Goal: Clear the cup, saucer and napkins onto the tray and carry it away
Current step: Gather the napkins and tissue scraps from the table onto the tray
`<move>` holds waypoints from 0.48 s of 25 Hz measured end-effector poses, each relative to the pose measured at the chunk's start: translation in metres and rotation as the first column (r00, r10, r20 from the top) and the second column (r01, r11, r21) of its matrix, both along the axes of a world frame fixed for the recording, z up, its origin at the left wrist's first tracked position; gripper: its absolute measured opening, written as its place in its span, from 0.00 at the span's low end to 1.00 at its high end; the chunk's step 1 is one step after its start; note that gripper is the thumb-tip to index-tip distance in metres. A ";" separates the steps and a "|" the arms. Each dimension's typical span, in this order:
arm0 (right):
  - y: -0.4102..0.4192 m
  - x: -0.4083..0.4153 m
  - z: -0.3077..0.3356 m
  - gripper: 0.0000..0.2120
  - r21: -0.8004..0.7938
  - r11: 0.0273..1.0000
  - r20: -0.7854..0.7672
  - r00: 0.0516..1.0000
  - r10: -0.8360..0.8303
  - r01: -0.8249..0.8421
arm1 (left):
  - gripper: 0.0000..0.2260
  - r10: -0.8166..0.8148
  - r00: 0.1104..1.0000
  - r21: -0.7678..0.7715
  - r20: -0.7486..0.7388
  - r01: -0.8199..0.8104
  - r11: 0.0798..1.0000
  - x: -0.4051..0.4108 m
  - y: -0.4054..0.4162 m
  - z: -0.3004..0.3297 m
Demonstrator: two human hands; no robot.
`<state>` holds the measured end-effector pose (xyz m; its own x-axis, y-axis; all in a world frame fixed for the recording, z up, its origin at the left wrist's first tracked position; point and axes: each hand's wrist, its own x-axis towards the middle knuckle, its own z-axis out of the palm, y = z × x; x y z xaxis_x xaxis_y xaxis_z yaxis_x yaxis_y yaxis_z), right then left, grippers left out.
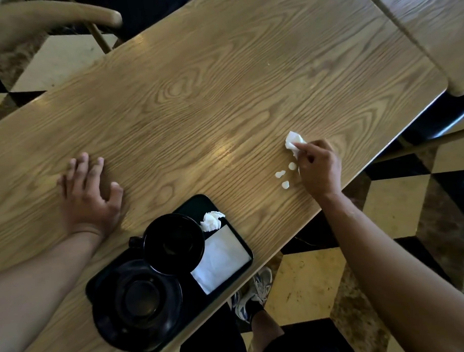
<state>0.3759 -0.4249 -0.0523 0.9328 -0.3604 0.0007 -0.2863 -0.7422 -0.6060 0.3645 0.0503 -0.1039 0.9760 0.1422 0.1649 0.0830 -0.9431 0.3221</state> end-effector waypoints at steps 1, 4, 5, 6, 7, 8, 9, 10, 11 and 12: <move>0.004 -0.010 0.000 0.11 -0.002 0.999 0.013 0.999 0.034 -0.034 | 0.29 -0.004 1.000 0.001 0.005 0.004 1.000 0.000 0.001 -0.001; 0.017 -0.039 0.002 0.11 -0.018 0.979 0.023 0.979 0.204 -0.204 | 0.29 -0.006 1.000 0.015 0.018 0.006 1.000 0.000 0.001 -0.002; 0.022 -0.048 0.003 0.11 -0.007 0.966 0.007 0.966 0.259 -0.259 | 0.29 -0.008 1.000 0.017 0.021 0.008 1.000 -0.001 0.001 -0.002; 0.026 -0.055 0.003 0.11 0.018 0.955 -0.014 0.955 0.298 -0.297 | 0.29 -0.008 1.000 0.016 0.023 0.008 1.000 -0.001 0.001 -0.001; 0.029 -0.060 0.004 0.11 0.047 0.946 -0.037 0.945 0.324 -0.322 | 0.29 -0.009 1.000 0.014 0.023 0.008 1.000 0.000 0.001 0.000; 0.031 -0.062 0.005 0.11 0.078 0.939 -0.055 0.939 0.339 -0.334 | 0.29 -0.009 1.000 0.013 0.021 0.008 1.000 0.000 0.001 0.000; 0.031 -0.060 0.007 0.11 0.098 0.939 -0.063 0.939 0.337 -0.330 | 0.30 -0.007 1.000 0.014 0.020 0.007 1.000 0.000 0.001 0.000; 0.029 -0.055 0.007 0.11 0.101 0.948 -0.055 0.949 0.309 -0.303 | 0.30 -0.007 1.000 0.017 0.020 0.007 1.000 0.000 0.001 0.001; 0.026 -0.047 0.007 0.11 0.089 0.964 -0.037 0.966 0.256 -0.252 | 0.30 -0.009 1.000 0.022 0.021 0.009 1.000 0.000 0.001 0.000; 0.021 -0.036 0.006 0.12 0.080 0.981 -0.015 0.983 0.181 -0.179 | 0.30 -0.011 1.000 0.030 0.024 0.010 1.000 0.000 0.001 0.000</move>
<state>0.3403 -0.4034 -0.0460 0.9819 -0.1848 -0.0417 -0.1660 -0.7334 -0.6592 0.3643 0.0514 -0.1036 0.9731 0.1270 0.1924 0.0659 -0.9529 0.2960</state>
